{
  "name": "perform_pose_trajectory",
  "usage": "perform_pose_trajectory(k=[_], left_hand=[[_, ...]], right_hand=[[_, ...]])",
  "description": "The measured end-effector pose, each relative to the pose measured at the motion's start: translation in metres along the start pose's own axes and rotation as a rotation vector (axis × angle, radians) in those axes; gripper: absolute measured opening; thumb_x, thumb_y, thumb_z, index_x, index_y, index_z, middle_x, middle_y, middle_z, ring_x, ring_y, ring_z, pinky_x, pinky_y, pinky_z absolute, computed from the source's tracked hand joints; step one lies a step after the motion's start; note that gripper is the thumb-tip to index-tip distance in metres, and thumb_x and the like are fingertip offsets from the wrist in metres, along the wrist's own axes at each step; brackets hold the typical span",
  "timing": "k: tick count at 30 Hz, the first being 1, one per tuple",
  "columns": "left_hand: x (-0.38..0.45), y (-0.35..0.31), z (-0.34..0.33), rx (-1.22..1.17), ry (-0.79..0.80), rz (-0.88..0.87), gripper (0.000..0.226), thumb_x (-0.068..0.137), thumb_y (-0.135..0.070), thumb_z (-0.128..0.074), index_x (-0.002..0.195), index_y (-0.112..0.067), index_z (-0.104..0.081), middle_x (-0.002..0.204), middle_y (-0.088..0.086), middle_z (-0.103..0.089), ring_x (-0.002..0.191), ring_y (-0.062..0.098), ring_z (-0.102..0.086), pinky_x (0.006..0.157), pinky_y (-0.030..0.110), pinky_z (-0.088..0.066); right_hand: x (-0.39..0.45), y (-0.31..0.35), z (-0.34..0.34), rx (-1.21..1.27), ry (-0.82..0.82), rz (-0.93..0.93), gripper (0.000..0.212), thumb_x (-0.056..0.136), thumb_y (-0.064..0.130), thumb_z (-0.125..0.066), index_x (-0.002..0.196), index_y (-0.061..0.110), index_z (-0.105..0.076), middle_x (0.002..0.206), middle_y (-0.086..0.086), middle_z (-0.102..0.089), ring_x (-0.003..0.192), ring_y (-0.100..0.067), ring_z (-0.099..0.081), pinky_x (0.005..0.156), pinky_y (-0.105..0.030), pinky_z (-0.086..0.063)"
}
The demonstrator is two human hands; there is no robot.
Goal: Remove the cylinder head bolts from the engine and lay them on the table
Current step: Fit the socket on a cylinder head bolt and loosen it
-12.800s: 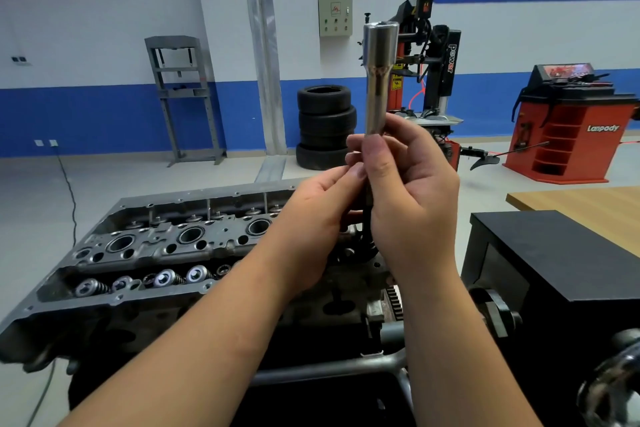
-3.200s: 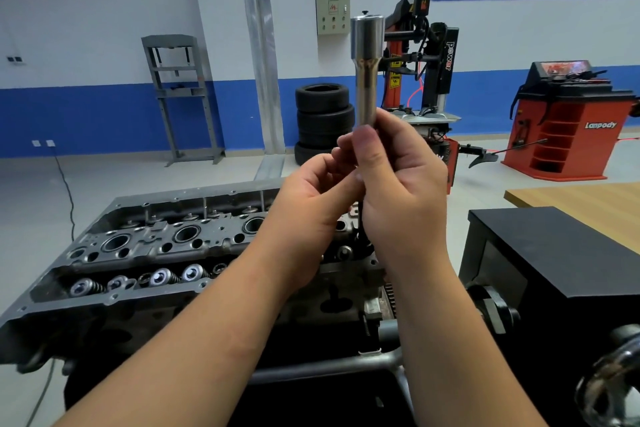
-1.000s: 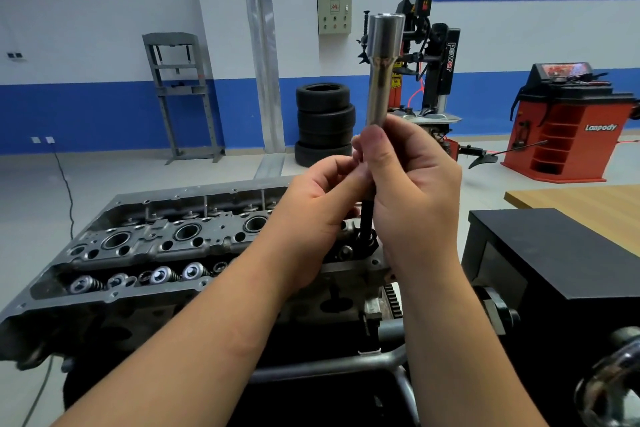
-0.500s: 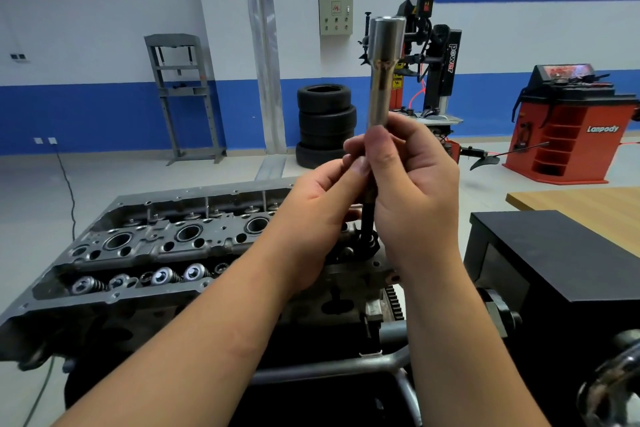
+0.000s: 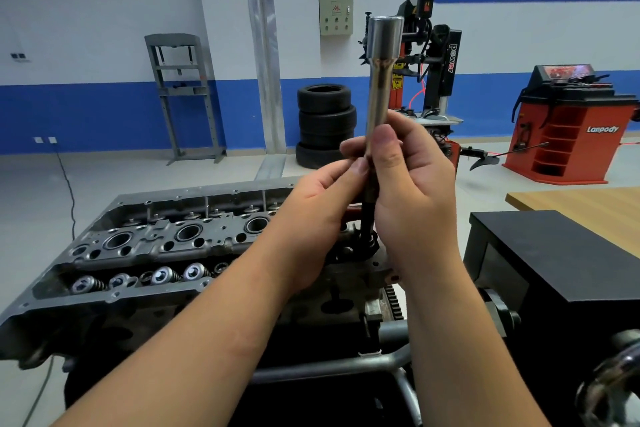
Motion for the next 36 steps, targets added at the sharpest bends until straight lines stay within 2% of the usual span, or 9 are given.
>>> perform_pose_trajectory(k=[6, 9, 11, 15, 20, 25, 31, 34, 36], left_hand=[[-0.0018, -0.0025, 0.0018, -0.009, -0.031, -0.031, 0.050, 0.087, -0.043, -0.067, 0.120, -0.006, -0.068, 0.101, 0.011, -0.075, 0.088, 0.023, -0.071, 0.074, 0.033, -0.057], [-0.0025, -0.0038, 0.0016, -0.015, -0.099, -0.048, 0.056, 0.082, -0.040, -0.073, 0.118, 0.002, -0.063, 0.098, 0.018, -0.068, 0.087, 0.028, -0.064, 0.077, 0.041, -0.052], [-0.0018, -0.0028, 0.0009, -0.013, -0.090, -0.034, 0.048, 0.088, -0.045, -0.071, 0.115, -0.006, -0.068, 0.101, 0.013, -0.073, 0.091, 0.024, -0.067, 0.084, 0.042, -0.053], [-0.0012, -0.0014, 0.0002, -0.022, -0.014, -0.010, 0.038, 0.095, -0.045, -0.056, 0.117, -0.018, -0.072, 0.111, 0.007, -0.078, 0.100, 0.020, -0.072, 0.088, 0.038, -0.057], [-0.0026, -0.0034, 0.0010, -0.007, -0.046, -0.050, 0.046, 0.089, -0.039, -0.067, 0.119, -0.005, -0.067, 0.102, 0.012, -0.075, 0.090, 0.023, -0.070, 0.079, 0.035, -0.058], [-0.0019, -0.0013, 0.0023, 0.013, -0.081, -0.043, 0.043, 0.091, -0.042, -0.069, 0.119, -0.009, -0.069, 0.112, 0.015, -0.076, 0.103, 0.028, -0.072, 0.093, 0.044, -0.056], [-0.0013, -0.0003, 0.0024, 0.015, -0.012, -0.021, 0.039, 0.095, -0.042, -0.062, 0.119, -0.013, -0.071, 0.103, 0.006, -0.078, 0.092, 0.018, -0.074, 0.074, 0.026, -0.058], [-0.0020, -0.0012, 0.0046, 0.034, -0.085, -0.046, 0.042, 0.092, -0.042, -0.074, 0.115, -0.008, -0.069, 0.102, 0.015, -0.075, 0.089, 0.022, -0.072, 0.077, 0.038, -0.060], [-0.0021, -0.0009, 0.0045, 0.015, -0.123, -0.039, 0.042, 0.088, -0.042, -0.073, 0.114, -0.009, -0.069, 0.106, 0.017, -0.075, 0.096, 0.027, -0.072, 0.093, 0.054, -0.056]], right_hand=[[-0.0019, 0.0043, -0.0049, -0.050, -0.007, 0.061, 0.023, 0.094, 0.027, -0.066, 0.113, 0.016, -0.067, 0.090, 0.009, -0.071, 0.085, -0.011, -0.068, 0.078, -0.030, -0.055], [-0.0026, 0.0011, -0.0049, -0.015, -0.048, 0.045, 0.017, 0.091, 0.020, -0.070, 0.107, 0.016, -0.071, 0.088, 0.006, -0.072, 0.085, -0.015, -0.069, 0.080, -0.044, -0.059], [-0.0016, 0.0001, -0.0026, 0.028, -0.044, 0.018, 0.013, 0.093, 0.022, -0.065, 0.106, 0.022, -0.070, 0.088, 0.002, -0.073, 0.087, -0.018, -0.070, 0.082, -0.047, -0.059], [-0.0002, 0.0009, 0.0001, 0.033, -0.007, -0.026, 0.022, 0.099, 0.029, -0.052, 0.117, 0.021, -0.061, 0.091, 0.001, -0.076, 0.093, -0.017, -0.073, 0.080, -0.034, -0.058], [-0.0035, 0.0036, -0.0053, -0.023, -0.023, 0.039, 0.024, 0.094, 0.027, -0.067, 0.114, 0.014, -0.068, 0.090, 0.008, -0.071, 0.086, -0.014, -0.069, 0.079, -0.036, -0.057], [-0.0014, -0.0018, -0.0011, 0.025, -0.042, -0.015, 0.018, 0.096, 0.026, -0.059, 0.112, 0.023, -0.068, 0.090, 0.001, -0.074, 0.090, -0.018, -0.071, 0.081, -0.037, -0.057], [-0.0024, 0.0036, -0.0022, 0.001, -0.030, 0.013, 0.026, 0.096, 0.032, -0.062, 0.115, 0.016, -0.066, 0.095, 0.005, -0.074, 0.092, -0.014, -0.070, 0.083, -0.034, -0.056], [-0.0037, 0.0021, -0.0027, -0.008, -0.051, 0.028, 0.020, 0.092, 0.026, -0.069, 0.110, 0.018, -0.072, 0.093, 0.003, -0.073, 0.091, -0.020, -0.070, 0.084, -0.045, -0.058], [-0.0035, 0.0003, -0.0020, 0.032, -0.055, 0.015, 0.015, 0.093, 0.024, -0.066, 0.106, 0.026, -0.073, 0.091, 0.000, -0.074, 0.089, -0.022, -0.071, 0.081, -0.044, -0.059]])
Point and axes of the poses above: each hand's wrist, its own x-axis towards the middle knuckle, its own z-axis out of the back of the hand, y = z × x, the point moved 2 cm from there along x, towards the middle knuckle
